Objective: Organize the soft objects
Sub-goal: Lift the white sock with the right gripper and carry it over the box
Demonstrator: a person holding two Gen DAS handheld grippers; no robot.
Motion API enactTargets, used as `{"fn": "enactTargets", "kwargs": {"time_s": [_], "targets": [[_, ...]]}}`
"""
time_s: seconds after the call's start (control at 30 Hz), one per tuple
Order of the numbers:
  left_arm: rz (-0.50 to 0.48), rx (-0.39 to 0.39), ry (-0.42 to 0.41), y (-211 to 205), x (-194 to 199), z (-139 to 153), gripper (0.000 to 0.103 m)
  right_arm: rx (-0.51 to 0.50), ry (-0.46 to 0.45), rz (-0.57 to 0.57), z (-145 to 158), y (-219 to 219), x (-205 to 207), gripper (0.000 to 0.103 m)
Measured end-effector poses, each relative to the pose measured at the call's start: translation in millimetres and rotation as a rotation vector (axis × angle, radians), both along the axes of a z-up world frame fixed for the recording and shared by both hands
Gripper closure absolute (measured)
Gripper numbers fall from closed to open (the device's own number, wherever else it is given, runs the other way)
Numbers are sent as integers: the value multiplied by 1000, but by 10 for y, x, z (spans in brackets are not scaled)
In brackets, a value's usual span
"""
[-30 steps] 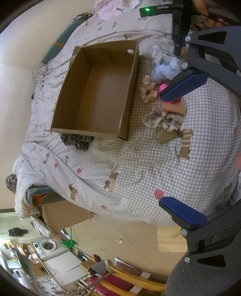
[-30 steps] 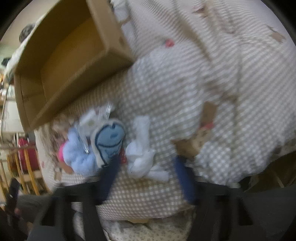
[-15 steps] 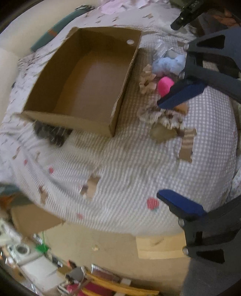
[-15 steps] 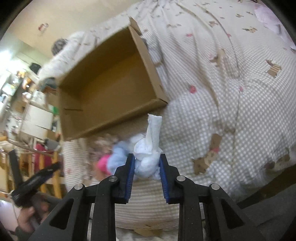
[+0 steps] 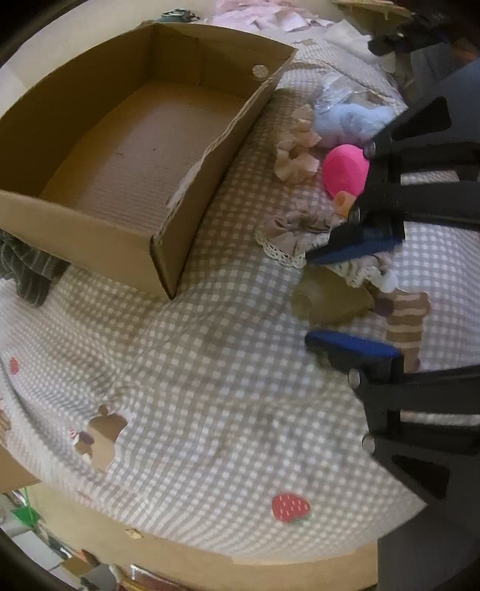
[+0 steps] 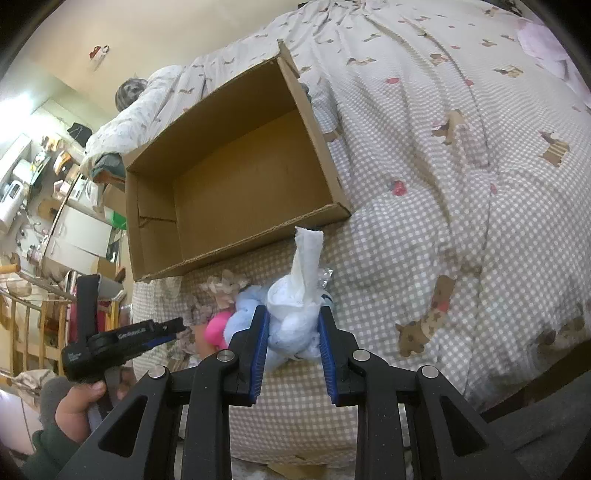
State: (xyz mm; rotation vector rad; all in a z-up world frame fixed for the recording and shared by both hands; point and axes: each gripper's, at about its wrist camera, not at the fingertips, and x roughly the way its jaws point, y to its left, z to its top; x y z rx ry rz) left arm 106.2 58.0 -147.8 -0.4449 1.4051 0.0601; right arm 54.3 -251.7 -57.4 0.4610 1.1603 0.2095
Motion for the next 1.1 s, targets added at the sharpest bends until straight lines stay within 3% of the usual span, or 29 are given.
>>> {"fn": "enactTargets", "kwargs": {"time_s": [0.03,0.13,0.5,0.73,0.87,1.1], "targets": [[5,-13,13,10,6,-33,88,-3,2,0,-11,8,6,75],[26,-46,-6,63,-25,-46,95,0,10,-1,-28,20,24,75],[52,58,-148,295,-206,508,95,14,12,2,-51,22,54,75],[-2,126,-183,106,-339,643,95,6,-2,20,-50,70,45,75],[3,104,-189,34,-390,649,96,-4,-11,26,-38,95,26,75],[-41,136,-251,-64,-557,898,96,20,-86,42,417,140,-40,75]]}}
